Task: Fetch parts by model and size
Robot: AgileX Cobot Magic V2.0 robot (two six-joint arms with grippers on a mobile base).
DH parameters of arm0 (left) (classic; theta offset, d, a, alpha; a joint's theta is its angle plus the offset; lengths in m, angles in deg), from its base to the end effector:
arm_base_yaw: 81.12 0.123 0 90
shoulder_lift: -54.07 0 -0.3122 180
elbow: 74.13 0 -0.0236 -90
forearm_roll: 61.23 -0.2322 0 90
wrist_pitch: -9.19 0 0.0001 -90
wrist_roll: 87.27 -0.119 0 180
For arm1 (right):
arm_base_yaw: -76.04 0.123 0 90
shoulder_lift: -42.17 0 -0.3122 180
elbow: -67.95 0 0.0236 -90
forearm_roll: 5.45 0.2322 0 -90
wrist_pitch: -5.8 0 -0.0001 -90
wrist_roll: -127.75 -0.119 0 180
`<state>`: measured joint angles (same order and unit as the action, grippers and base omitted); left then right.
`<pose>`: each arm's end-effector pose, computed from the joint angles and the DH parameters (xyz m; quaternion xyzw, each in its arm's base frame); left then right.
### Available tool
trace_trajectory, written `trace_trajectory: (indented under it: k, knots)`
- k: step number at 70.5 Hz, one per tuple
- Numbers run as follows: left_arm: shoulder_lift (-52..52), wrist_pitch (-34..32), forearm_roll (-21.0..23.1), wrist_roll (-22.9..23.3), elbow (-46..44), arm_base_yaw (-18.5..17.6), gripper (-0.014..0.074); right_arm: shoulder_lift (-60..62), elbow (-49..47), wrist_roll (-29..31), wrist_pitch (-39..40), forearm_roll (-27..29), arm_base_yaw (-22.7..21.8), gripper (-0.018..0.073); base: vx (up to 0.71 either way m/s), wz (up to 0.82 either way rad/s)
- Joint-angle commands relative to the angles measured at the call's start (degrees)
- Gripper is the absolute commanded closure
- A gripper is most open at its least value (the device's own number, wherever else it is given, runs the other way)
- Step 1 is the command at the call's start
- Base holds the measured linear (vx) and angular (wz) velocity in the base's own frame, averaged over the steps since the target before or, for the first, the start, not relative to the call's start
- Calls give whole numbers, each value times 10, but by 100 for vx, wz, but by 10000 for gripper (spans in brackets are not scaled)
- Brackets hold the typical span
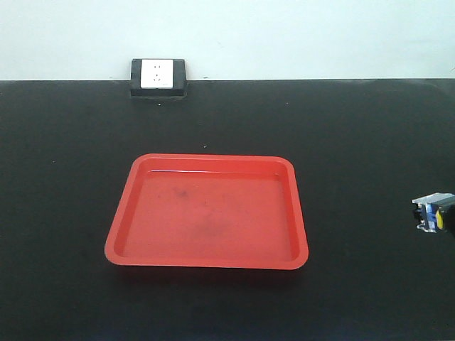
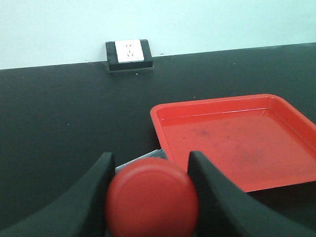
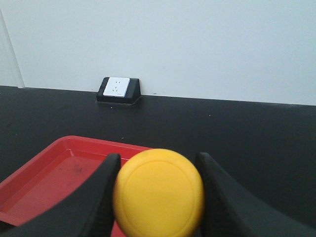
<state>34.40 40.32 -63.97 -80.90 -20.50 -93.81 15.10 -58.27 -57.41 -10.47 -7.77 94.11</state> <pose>0.0366 -0.0052 0.2877 0.0521 0.7884 -0.0794 0.6078 0.0627 0.0190 0.3105 -0.0950 0.7435 0.1165 0.6516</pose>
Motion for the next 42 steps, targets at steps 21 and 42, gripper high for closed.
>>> trace_trajectory:
  k: [21,42]
  knots:
    - [-8,-44,0,0,-14,-3,603,-5,-18,4,47,-3,-2,567,0,0]
    - [-8,-44,0,0,-14,-3,603,-5,-18,4,47,-3,-2,567,0,0]
